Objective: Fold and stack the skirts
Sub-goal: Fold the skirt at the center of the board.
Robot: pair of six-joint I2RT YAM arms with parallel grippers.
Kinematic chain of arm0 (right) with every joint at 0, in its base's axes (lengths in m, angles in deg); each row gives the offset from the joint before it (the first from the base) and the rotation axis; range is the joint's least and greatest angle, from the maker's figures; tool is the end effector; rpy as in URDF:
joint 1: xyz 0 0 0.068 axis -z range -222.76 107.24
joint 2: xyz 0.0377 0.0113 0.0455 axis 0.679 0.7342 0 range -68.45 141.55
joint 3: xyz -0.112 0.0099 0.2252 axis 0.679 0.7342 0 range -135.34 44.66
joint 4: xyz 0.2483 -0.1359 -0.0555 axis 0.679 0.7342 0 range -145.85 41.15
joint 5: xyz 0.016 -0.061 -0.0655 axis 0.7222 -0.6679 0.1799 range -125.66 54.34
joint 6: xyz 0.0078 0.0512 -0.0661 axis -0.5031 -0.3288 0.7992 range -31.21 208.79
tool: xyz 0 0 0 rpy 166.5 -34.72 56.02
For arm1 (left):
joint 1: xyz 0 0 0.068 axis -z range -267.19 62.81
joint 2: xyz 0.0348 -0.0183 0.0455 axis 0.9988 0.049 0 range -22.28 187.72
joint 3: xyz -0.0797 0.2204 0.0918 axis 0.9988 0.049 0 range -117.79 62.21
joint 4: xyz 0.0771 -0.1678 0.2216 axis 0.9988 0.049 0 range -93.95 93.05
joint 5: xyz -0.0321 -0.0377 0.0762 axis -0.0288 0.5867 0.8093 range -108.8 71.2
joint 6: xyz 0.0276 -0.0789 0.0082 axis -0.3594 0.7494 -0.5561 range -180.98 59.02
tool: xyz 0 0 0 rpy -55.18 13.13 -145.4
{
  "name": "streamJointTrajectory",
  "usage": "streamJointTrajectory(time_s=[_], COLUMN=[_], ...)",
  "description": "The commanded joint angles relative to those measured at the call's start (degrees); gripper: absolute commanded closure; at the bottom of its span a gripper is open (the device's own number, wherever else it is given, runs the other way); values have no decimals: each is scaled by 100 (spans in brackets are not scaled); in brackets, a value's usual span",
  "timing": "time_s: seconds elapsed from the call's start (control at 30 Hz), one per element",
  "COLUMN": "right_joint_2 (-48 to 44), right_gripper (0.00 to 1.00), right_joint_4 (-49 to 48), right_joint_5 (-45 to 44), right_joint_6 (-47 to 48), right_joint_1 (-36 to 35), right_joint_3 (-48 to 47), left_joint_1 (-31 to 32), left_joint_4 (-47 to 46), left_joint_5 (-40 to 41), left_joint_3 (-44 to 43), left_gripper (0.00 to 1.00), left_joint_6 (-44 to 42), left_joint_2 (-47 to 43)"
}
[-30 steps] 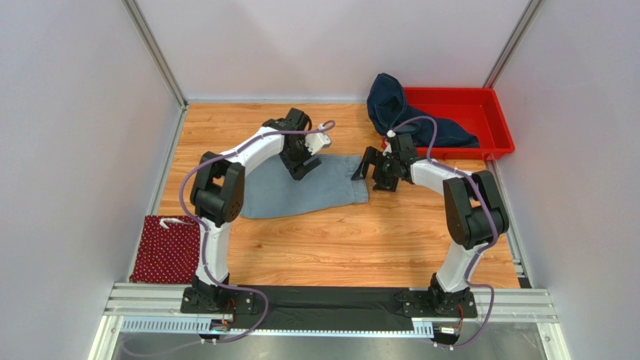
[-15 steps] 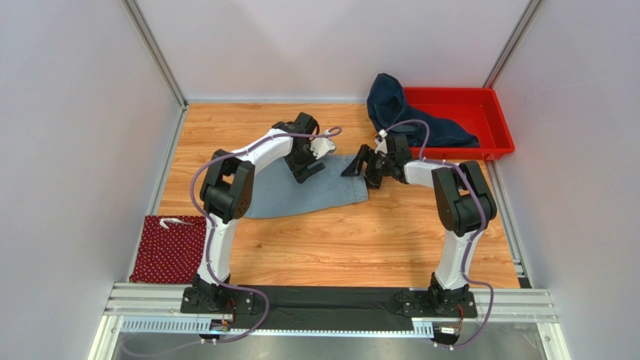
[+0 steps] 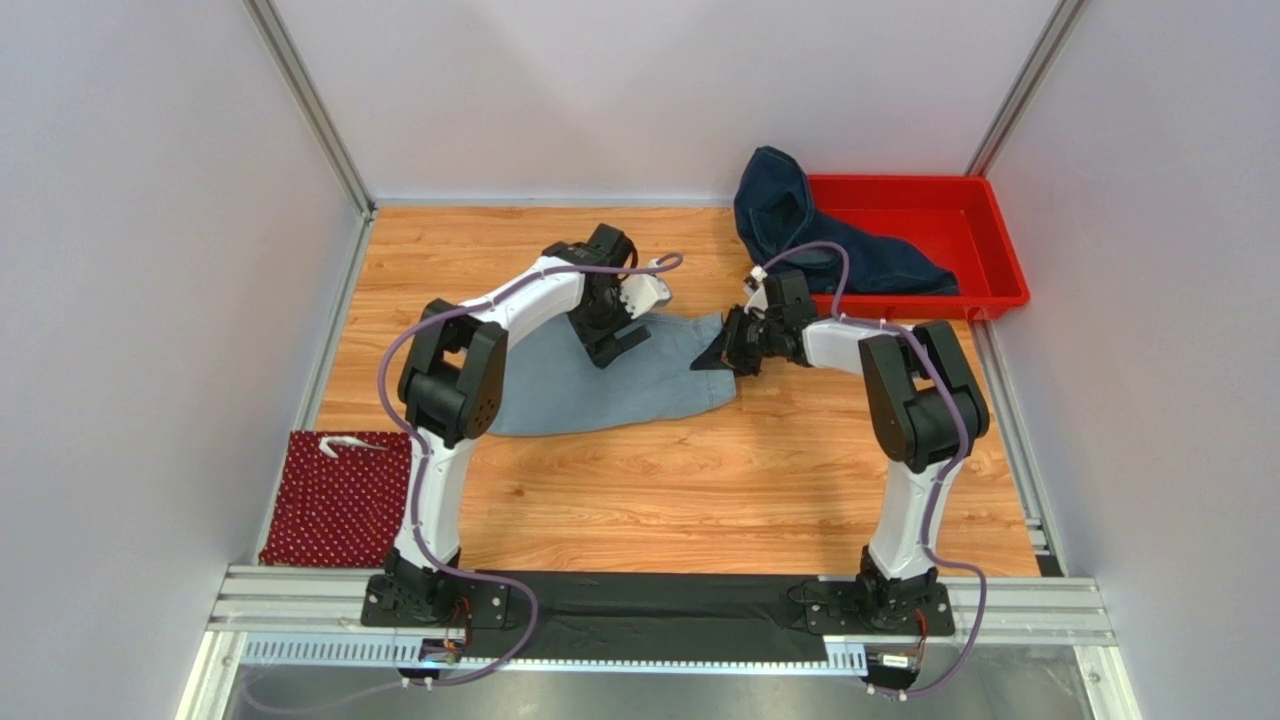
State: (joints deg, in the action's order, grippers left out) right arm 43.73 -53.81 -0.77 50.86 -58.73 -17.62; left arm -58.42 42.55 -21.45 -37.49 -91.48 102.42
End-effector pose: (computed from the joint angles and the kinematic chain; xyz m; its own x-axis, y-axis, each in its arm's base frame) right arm 0.3888 0.1550 0.0613 -0.9442 0.2544 -0.2094 0.0200 0.6786 0.7342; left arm 0.4173 -0.2331 0.1114 -0.4656 0.8342 -0.2956 0.8473 0.5166 0.1233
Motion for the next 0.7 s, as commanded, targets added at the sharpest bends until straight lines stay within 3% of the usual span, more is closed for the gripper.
streamJointTrajectory(time_s=[0.0, 0.13, 0.23, 0.5, 0.67], right_joint_2=[-591, -899, -1083, -1427, -1541], right_gripper=[100, 100, 100, 100, 100], right_joint_4=[963, 2497, 3343, 4453, 5042], right_joint_5=[-386, -948, -1642, -3302, -4068], right_joint_6=[460, 1251, 1858, 2457, 2624], right_joint_1=[-21, -12, -3, -47, -310], right_joint_3=[-371, -758, -978, -1479, -2015], left_joint_1=[-117, -530, -855, -979, -962], left_joint_4=[342, 413, 255, 52, 113], left_joint_5=[-471, -1332, -1203, -1210, -1781], left_joint_3=[-15, 423, 890, 1602, 1384], left_gripper=[14, 12, 12, 14, 23], left_joint_6=[-18, 132, 228, 466, 764], left_joint_2=[-743, -1448, -1677, -1441, -958])
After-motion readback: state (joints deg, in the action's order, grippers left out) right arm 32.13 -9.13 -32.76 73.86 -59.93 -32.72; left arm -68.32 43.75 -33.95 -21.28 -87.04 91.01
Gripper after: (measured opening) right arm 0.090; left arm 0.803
